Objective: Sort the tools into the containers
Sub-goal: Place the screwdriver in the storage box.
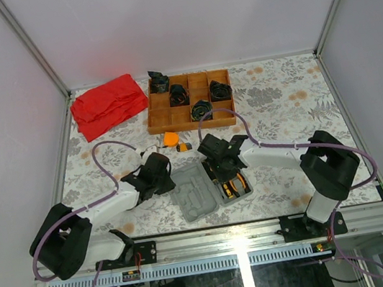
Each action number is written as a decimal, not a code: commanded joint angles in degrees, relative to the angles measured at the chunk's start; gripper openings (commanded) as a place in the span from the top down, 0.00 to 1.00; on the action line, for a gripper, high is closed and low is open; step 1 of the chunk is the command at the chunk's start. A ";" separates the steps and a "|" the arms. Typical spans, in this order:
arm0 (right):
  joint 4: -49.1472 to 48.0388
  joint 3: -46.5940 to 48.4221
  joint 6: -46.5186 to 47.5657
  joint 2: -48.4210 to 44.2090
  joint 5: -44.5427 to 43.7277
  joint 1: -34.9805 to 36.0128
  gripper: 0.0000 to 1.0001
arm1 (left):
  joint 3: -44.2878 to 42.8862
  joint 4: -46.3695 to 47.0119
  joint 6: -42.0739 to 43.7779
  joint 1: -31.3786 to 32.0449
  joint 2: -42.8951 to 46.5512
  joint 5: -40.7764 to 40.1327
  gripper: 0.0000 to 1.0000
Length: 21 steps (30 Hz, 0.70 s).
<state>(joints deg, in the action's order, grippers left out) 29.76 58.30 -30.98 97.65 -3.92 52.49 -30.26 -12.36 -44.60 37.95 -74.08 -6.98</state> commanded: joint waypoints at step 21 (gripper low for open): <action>-3.50 -1.71 -1.60 27.54 11.71 3.88 1.00 | -1.61 5.41 2.06 4.81 -2.26 3.35 1.00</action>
<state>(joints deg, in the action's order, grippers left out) 38.13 66.26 -30.39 104.79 -3.33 52.42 -31.05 -12.73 -42.28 40.47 -75.00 -10.46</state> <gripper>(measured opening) 0.195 0.098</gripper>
